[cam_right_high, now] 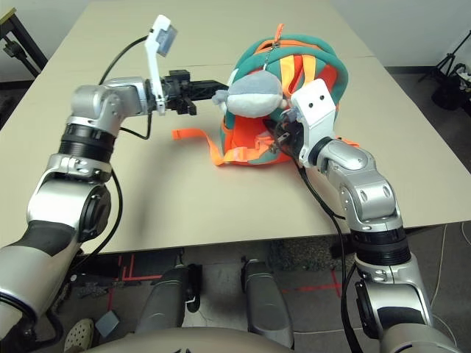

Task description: Put the pencil case into the backpack and zip it.

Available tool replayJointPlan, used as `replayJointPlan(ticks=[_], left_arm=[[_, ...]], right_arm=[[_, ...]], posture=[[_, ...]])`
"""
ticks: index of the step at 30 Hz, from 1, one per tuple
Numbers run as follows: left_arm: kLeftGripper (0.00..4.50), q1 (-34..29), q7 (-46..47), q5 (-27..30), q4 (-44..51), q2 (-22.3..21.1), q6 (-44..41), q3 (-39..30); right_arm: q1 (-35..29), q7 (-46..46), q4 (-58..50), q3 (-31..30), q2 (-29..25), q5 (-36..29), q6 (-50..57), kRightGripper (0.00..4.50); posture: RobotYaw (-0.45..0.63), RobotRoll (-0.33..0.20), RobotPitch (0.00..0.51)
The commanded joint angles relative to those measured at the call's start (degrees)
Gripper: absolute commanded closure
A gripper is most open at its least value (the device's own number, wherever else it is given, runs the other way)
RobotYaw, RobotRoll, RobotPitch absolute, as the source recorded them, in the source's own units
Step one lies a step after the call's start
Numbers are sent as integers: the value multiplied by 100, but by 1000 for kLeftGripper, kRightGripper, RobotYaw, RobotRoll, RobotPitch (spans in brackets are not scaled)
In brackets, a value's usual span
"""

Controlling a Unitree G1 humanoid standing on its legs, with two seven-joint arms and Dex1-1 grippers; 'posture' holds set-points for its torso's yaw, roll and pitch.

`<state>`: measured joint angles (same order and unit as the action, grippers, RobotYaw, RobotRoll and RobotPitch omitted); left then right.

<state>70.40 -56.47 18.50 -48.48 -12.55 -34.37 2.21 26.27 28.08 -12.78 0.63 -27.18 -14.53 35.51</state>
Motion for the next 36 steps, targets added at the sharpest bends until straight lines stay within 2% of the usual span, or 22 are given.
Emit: replayJointPlan(ticks=[1, 5, 8, 9, 12, 17, 21, 25, 29, 32, 36], left_arm=[[4500, 242, 256, -226, -669, 365, 557, -41], [4500, 77, 258, -125, -507, 405, 528, -252], [4500, -143, 248, 42, -4, 187, 237, -457], [4321, -221, 227, 120, 256, 64, 57, -525], [3538, -408, 184, 349, 1046, -327, -523, -685], [1548, -553, 116, 811, 2233, -947, -1462, -890], [5, -619, 79, 1182, 3042, -1267, -2052, -918], [0, -755, 44, 1451, 3844, -1321, -2372, -753], [0, -1017, -3, 1520, 4516, -1270, -2480, -266], [0, -1047, 112, 1455, 4522, -1164, -2353, -66], [0, -1026, 245, 1025, 4327, -934, -1850, 472]], right_arm=[[5, 13, 147, -119, 63, 48, 1, 4117], [55, -1, 184, -139, 107, 87, -43, 4117], [86, -8, 236, -117, 121, 126, -91, 4117], [93, -5, 257, -107, 118, 133, -105, 4117], [95, 16, 311, -99, 111, 142, -143, 4117], [107, 63, 379, -129, 140, 161, -186, 4117], [122, 98, 425, -147, 161, 174, -210, 4117], [142, 124, 484, -155, 168, 188, -248, 4117], [163, 135, 532, -158, 171, 201, -280, 4117], [162, 137, 539, -152, 173, 210, -285, 4117], [135, 129, 526, -128, 176, 226, -286, 4117]], posture=[[-172, 0, 134], [-176, 0, 133], [-170, 0, 134], [-167, 0, 134], [-156, 0, 134], [-142, 0, 135], [-133, 0, 132], [-130, 0, 131], [-133, 0, 127], [-139, 0, 124], [-146, 0, 122]])
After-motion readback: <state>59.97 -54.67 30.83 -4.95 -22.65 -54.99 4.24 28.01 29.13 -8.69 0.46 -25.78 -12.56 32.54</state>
